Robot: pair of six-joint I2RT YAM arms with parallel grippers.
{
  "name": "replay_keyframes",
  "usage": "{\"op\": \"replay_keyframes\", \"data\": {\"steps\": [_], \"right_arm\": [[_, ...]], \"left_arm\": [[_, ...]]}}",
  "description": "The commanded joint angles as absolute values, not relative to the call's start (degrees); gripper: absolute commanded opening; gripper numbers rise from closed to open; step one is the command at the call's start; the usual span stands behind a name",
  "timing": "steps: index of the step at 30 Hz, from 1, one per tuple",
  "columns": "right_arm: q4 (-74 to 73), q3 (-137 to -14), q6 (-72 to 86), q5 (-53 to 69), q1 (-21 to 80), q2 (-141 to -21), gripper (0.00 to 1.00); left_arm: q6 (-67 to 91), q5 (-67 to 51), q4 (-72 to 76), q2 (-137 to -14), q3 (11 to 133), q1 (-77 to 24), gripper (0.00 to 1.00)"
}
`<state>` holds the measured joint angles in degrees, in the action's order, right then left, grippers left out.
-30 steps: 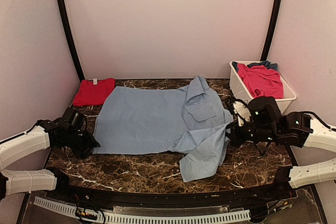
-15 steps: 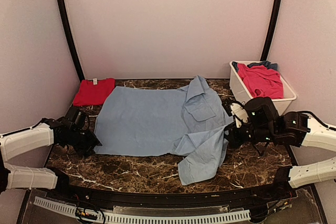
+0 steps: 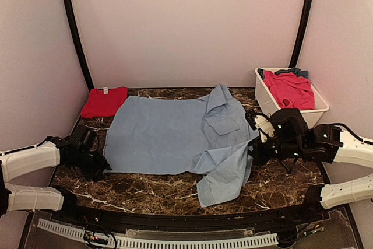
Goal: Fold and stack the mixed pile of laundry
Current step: Pick up the flattened shirt from the center of the board.
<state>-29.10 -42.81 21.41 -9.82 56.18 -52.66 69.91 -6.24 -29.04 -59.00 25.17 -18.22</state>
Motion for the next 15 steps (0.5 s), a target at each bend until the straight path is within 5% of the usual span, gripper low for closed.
{"op": "replay_keyframes", "data": {"steps": [1,5,10,15], "right_arm": [[-27.1,-43.3,21.5,-9.2,55.8,-52.5,0.0],[-27.2,-43.3,21.5,-9.0,55.8,-52.7,0.0],[-28.2,-43.5,21.5,-8.0,55.8,-52.3,0.0],[-29.1,-42.5,23.0,-5.0,55.9,-49.4,0.0]], "left_arm": [[71.1,-6.6,-28.9,-58.1,23.1,-18.0,0.41],[70.5,-6.7,-29.2,-58.6,24.4,-18.0,0.38],[70.0,-4.6,-29.7,-58.7,26.1,-18.0,0.01],[70.7,-4.4,-37.0,-54.9,27.1,-18.0,0.0]]}}
